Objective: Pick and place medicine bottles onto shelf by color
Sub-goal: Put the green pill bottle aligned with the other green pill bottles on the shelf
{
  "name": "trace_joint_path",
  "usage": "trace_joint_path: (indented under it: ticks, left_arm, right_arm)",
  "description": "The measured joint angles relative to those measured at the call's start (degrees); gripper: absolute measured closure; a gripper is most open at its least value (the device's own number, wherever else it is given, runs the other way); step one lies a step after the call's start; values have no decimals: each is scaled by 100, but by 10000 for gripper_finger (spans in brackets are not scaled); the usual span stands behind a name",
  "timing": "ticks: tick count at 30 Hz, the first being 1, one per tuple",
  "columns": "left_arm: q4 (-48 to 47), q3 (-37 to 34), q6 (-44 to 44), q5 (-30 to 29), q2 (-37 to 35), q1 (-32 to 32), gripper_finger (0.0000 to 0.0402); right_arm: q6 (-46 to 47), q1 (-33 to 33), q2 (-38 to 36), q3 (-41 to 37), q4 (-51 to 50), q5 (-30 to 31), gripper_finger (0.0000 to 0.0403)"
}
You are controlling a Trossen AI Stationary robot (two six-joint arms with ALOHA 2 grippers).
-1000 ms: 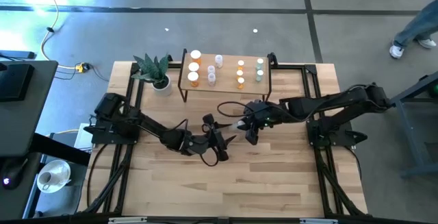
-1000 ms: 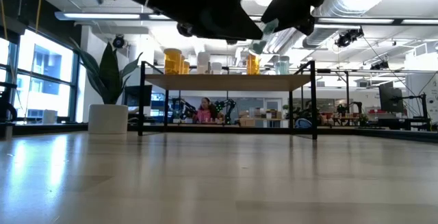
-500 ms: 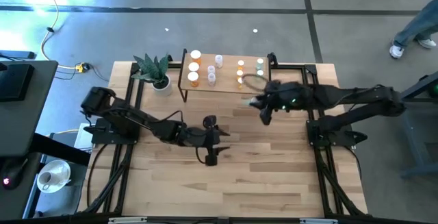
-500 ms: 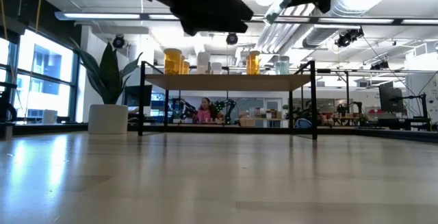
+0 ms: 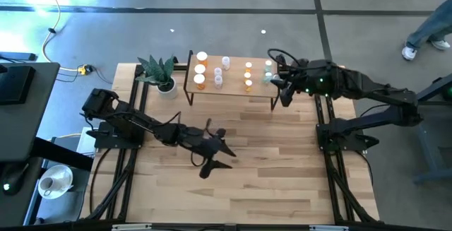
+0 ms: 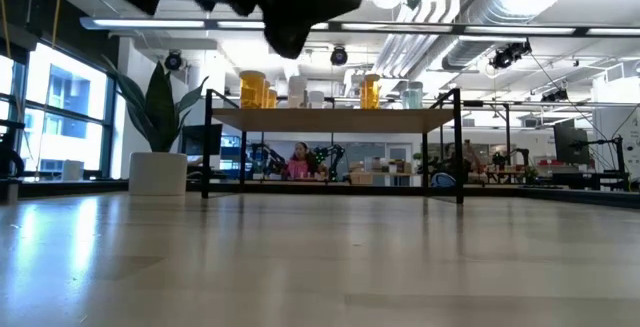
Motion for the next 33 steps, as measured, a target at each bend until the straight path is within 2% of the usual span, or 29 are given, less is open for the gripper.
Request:
trace_joint_path:
  ticks: [4,9,16,24,33]
  left_arm:
    - [1416,-754,-333,-7,0,27,187]
    - [2150,-1321,-720,-20,0,109,187]
    - [2255,-1486,-796,-24,-142,149,187]
    - [2059,-1540,-659,-24,-718,71,187]
    - [1804,-1542,-439,-21,-841,-182,187]
  right_arm:
    - [17,-200,294,592,-754,2,297]
    - [267,-433,877,1207,-1855,-63,297]
    - [362,-625,1542,1353,-2574,-553,297]
    - [337,-875,2193,1354,-2672,-890,297]
    - [319,-1197,2617,1354,-2700,-1127,297]
